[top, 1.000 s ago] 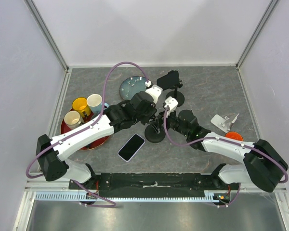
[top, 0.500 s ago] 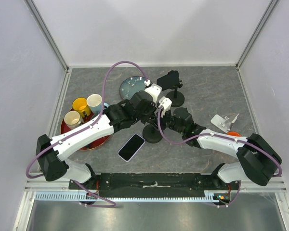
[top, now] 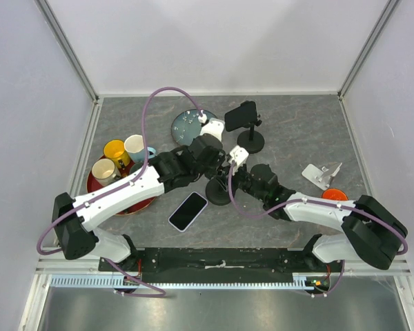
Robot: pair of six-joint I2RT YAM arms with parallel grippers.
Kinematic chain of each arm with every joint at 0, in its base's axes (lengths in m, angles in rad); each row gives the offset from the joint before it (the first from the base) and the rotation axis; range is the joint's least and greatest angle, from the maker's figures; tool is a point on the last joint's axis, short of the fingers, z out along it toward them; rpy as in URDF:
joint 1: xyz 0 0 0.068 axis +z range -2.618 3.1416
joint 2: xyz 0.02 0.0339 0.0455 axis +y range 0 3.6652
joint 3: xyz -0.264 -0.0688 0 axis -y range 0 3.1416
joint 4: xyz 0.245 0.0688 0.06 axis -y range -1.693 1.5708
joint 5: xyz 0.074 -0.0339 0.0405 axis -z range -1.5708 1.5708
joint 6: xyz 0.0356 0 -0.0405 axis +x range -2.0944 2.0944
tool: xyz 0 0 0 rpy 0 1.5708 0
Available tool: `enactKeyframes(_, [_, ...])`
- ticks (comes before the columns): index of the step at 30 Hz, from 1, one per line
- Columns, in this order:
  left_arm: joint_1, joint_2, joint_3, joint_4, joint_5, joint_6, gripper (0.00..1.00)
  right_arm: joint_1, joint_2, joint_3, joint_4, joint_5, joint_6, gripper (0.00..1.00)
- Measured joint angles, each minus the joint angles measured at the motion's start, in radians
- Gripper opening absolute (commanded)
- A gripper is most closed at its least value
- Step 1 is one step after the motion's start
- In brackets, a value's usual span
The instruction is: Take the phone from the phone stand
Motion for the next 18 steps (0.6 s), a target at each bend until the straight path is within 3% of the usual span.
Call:
enactKeyframes(8, [0.005, 0.036, 0.034, -0.008, -0.111, -0.194, 0.02, 0.080, -0.006, -0.048, 0.087, 0.154, -0.031, 0.00])
enactKeyframes(18, [0.063, 0.012, 0.026, -0.028, -0.236, -0.192, 0.02, 0.089, -0.016, -0.065, 0.106, 0.206, -0.023, 0.00])
